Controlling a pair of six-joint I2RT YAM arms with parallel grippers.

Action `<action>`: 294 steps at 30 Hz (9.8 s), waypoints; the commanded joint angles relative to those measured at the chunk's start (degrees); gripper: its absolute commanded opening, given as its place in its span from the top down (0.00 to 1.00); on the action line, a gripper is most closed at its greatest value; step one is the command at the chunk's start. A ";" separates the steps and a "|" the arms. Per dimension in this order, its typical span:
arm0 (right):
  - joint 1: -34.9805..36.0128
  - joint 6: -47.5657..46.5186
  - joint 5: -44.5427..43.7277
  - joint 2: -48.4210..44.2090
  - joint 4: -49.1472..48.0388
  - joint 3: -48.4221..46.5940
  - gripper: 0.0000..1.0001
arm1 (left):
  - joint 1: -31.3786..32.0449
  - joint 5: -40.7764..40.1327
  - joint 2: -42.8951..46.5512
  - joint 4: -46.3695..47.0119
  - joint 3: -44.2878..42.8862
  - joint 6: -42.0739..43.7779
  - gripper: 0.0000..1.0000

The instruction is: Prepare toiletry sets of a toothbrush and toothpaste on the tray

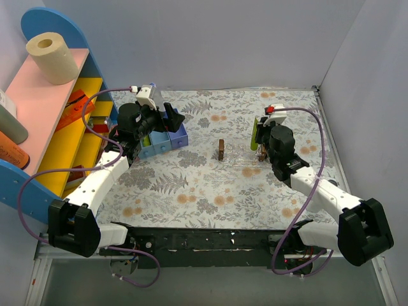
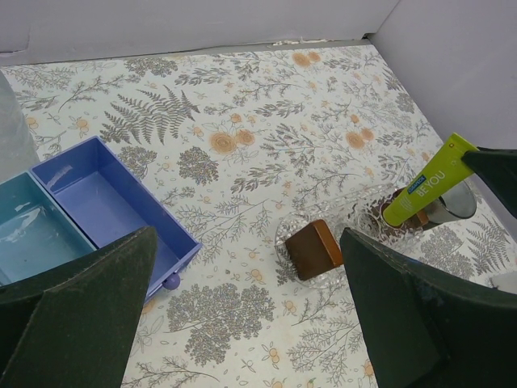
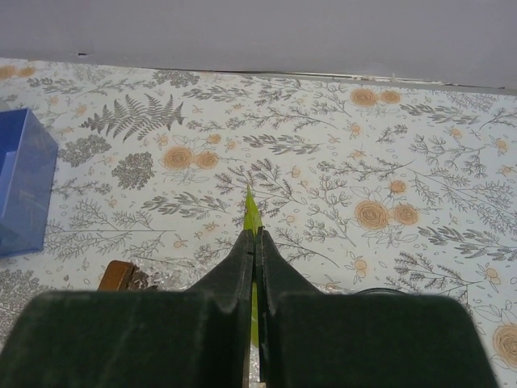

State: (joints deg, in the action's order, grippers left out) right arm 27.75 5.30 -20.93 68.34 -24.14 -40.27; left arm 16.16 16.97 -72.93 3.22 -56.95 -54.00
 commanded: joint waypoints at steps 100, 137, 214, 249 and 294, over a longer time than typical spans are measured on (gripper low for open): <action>-1.03 1.73 1.15 -3.91 -9.80 6.00 0.22 | 0.27 -7.63 1.11 -0.15 0.78 0.56 0.02; -2.43 -6.79 10.73 -21.93 15.44 -2.53 0.37 | -10.36 -28.66 -18.82 -34.42 -14.94 -3.83 0.64; -2.44 -6.88 12.84 -24.92 15.79 2.74 0.37 | -12.56 -27.26 -36.76 -32.32 -15.91 -1.11 0.74; -2.43 -5.74 13.72 -25.00 16.49 2.13 0.37 | -12.30 -25.85 -29.64 -31.52 -16.88 -1.55 0.72; -2.43 -3.46 14.86 -26.59 17.37 2.48 0.37 | -12.03 -24.71 -17.96 -25.90 -11.88 -0.85 1.00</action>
State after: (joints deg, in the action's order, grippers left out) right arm 25.52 1.32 -6.81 42.65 -5.89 -37.60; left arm 4.34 -8.10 -95.18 -24.10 -70.04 -55.86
